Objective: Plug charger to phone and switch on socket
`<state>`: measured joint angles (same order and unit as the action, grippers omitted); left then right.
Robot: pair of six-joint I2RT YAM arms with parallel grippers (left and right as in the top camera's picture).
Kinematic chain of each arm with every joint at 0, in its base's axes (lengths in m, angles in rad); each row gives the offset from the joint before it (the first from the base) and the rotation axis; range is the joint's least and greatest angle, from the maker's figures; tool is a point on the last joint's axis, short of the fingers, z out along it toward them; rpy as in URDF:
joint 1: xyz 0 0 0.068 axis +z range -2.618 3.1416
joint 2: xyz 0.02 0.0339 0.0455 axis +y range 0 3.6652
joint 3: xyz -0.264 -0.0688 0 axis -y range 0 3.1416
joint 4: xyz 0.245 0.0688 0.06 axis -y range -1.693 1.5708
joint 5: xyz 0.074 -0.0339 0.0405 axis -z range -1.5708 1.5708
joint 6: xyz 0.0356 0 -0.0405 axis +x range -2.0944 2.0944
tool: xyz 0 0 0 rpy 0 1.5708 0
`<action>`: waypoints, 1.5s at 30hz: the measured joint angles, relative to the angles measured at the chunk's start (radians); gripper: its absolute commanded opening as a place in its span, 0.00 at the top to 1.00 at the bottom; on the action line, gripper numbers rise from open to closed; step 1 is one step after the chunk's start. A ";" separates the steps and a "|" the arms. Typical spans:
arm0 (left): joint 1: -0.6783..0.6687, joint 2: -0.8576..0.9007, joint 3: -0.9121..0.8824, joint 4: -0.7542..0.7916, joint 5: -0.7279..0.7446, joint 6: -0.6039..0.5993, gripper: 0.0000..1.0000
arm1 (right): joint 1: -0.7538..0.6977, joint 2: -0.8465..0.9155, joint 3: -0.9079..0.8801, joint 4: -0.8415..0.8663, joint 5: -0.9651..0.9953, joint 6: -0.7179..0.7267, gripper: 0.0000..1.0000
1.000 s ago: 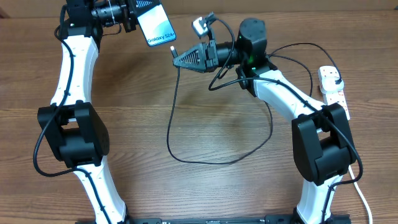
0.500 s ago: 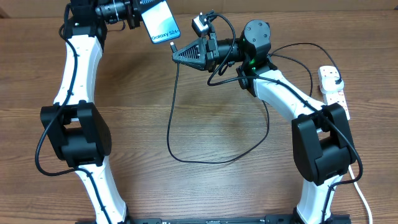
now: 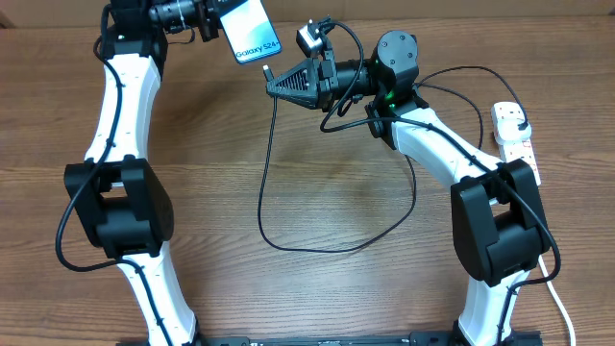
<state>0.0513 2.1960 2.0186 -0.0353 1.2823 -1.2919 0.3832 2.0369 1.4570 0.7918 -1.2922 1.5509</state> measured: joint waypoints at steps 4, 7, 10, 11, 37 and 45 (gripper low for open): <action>-0.013 0.000 0.000 0.000 0.000 0.000 0.96 | 0.000 0.000 0.000 0.000 0.000 -0.002 0.96; -0.017 0.000 0.000 0.000 0.001 0.000 0.96 | 0.000 0.000 0.000 0.001 0.002 -0.007 0.96; -0.018 0.000 0.000 0.000 0.005 0.000 0.96 | 0.000 0.000 0.000 0.000 0.008 -0.013 0.96; -0.018 0.000 0.000 0.000 0.005 0.000 0.96 | 0.000 0.000 0.000 0.001 0.011 -0.015 0.96; -0.003 0.000 0.000 0.000 -0.023 -0.012 0.95 | 0.000 0.000 0.000 -0.005 0.068 -0.026 0.96; 0.003 0.000 0.000 0.000 -0.023 -0.015 0.96 | 0.000 0.000 0.000 -0.024 0.077 -0.026 0.96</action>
<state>0.0544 2.1956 2.0186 -0.0353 1.2598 -1.3067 0.3828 2.0369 1.4570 0.7681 -1.2148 1.5249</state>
